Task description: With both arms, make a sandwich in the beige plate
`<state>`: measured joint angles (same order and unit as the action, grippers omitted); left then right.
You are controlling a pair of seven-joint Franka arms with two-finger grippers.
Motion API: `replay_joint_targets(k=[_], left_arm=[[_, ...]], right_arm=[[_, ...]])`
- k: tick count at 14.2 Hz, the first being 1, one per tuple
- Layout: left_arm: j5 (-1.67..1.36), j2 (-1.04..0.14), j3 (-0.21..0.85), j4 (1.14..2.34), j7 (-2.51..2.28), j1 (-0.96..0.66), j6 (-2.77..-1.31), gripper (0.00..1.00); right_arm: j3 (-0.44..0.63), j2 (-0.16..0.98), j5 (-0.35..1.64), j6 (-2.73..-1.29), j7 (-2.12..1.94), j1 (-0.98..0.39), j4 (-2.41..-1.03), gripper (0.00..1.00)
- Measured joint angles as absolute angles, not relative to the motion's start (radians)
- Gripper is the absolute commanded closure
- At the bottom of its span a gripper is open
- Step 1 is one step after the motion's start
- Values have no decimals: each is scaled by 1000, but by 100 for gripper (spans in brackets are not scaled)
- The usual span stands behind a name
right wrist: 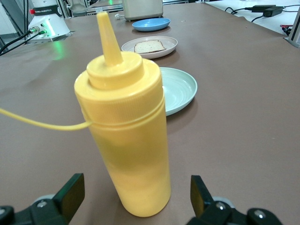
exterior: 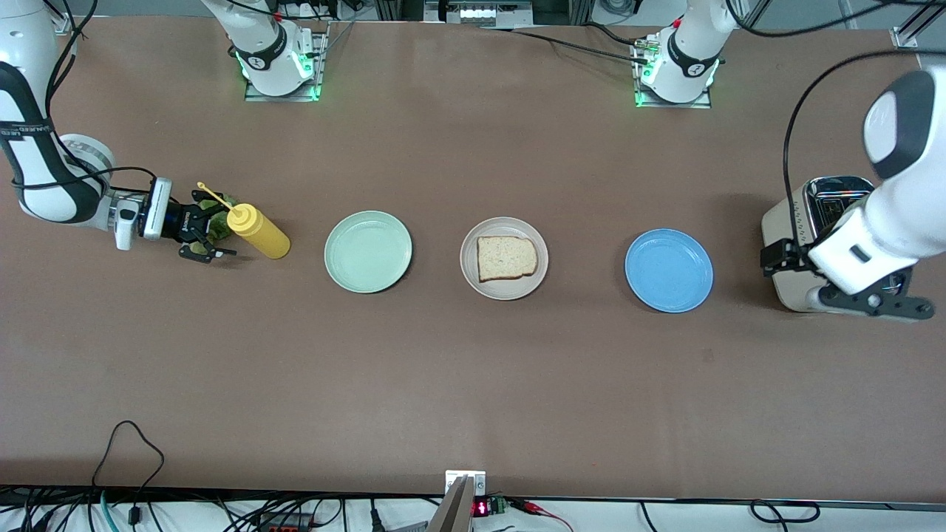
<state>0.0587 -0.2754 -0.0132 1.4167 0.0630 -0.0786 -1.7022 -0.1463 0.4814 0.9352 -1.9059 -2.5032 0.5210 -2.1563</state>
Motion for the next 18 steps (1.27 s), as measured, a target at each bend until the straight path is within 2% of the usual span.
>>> replay_joint_targets(k=[3,7,12,14,15,18], left_arm=[[-13,-192,-31,1414,7,-56,-1641,0],[-32,-139,84,1428,-16,104,-1574,0],[-32,-112,92,1498,-36,99,-1575,0],[-32,-84,92,1535,-36,99,-1596,0],[-32,-65,92,1563,-36,99,-1615,0],[-32,-8,93,1627,-36,98,-1634,0]], right_arm=[[-156,492,949,-1909,-2508,521,-2156,0],[-182,494,986,-1925,-2509,521,-2156,0],[-203,503,1002,-1947,-2509,520,-2156,0],[-208,506,1003,-1950,-2509,520,-2156,12],[-210,506,1005,-1951,-2509,520,-2156,22],[-213,506,1006,-1951,-2509,520,-2156,75]])
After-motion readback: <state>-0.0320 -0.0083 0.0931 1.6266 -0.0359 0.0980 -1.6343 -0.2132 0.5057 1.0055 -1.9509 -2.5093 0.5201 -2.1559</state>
